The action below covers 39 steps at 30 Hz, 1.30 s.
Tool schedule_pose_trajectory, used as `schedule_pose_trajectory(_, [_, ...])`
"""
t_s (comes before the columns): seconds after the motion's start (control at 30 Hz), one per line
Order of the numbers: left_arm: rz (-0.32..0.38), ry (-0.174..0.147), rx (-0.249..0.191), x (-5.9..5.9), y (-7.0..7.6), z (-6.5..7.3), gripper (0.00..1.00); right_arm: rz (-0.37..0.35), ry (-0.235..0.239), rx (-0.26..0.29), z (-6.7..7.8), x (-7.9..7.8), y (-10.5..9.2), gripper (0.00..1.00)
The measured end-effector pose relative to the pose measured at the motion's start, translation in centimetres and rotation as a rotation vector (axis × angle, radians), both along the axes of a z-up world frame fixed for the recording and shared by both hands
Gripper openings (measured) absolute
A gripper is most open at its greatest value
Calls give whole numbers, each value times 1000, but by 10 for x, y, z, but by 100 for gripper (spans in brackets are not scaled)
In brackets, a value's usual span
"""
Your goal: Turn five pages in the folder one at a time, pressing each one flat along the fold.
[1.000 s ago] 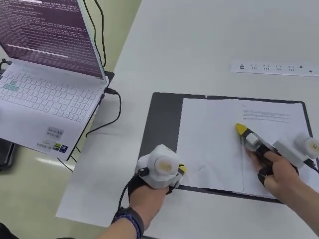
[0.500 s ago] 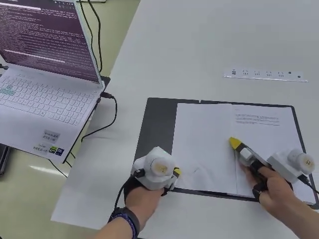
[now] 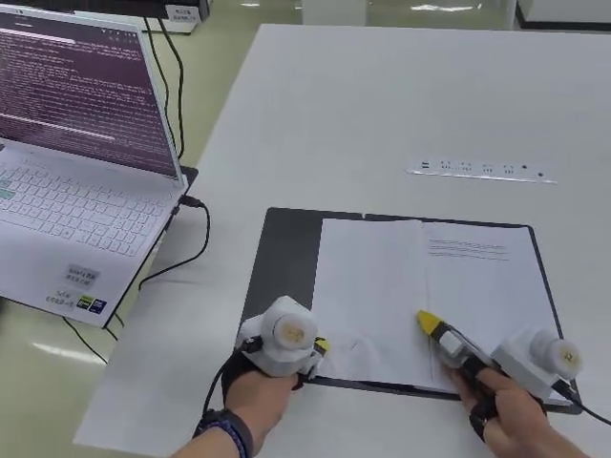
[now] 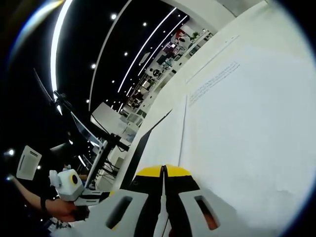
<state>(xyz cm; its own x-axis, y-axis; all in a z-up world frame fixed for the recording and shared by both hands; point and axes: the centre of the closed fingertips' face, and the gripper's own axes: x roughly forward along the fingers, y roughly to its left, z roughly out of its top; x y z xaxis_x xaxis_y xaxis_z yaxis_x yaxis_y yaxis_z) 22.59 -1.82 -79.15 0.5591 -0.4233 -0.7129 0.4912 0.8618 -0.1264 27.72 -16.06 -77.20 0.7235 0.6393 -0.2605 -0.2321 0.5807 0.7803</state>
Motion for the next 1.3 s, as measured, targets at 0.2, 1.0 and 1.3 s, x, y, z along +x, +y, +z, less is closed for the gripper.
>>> schedule_pose_trajectory(0.2, [-7, -1, 5, -1, -1, 0, 0, 0, 11, -1, -3, -15, -2, 0])
schedule_pose_trajectory(1.0, [48, -14, -22, -3, 0, 1, 0, -35, 52, 17, -7, -59, -5, 0])
schedule_pose_trajectory(1.3, [54, -21, -13, -3, 0, 1, 0, -56, 70, 19, -6, -64, -6, 0])
